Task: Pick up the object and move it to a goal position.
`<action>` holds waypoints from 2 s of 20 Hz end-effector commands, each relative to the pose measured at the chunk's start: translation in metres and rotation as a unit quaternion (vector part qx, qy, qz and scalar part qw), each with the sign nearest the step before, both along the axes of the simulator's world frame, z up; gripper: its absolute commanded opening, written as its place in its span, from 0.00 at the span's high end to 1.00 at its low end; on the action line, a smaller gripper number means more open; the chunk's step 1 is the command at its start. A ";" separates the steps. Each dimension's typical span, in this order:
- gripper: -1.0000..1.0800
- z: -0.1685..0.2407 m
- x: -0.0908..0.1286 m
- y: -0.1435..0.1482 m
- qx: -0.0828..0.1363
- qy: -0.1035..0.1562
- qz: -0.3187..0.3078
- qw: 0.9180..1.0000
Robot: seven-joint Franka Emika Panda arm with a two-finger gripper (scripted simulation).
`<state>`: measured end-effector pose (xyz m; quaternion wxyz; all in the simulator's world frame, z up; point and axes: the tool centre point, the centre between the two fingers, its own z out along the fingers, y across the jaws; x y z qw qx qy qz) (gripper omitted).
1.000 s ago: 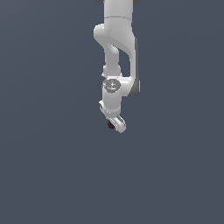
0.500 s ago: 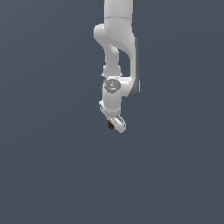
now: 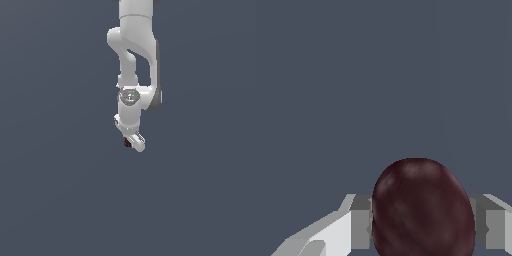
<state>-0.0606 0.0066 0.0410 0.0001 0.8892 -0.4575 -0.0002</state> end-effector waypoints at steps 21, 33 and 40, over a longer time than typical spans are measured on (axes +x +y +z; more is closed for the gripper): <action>1.00 0.145 0.098 0.068 -0.001 -0.001 0.000 1.000; 1.00 0.207 0.145 0.098 -0.001 0.000 0.000 1.000; 1.00 0.226 0.160 0.107 0.000 0.000 0.000 1.000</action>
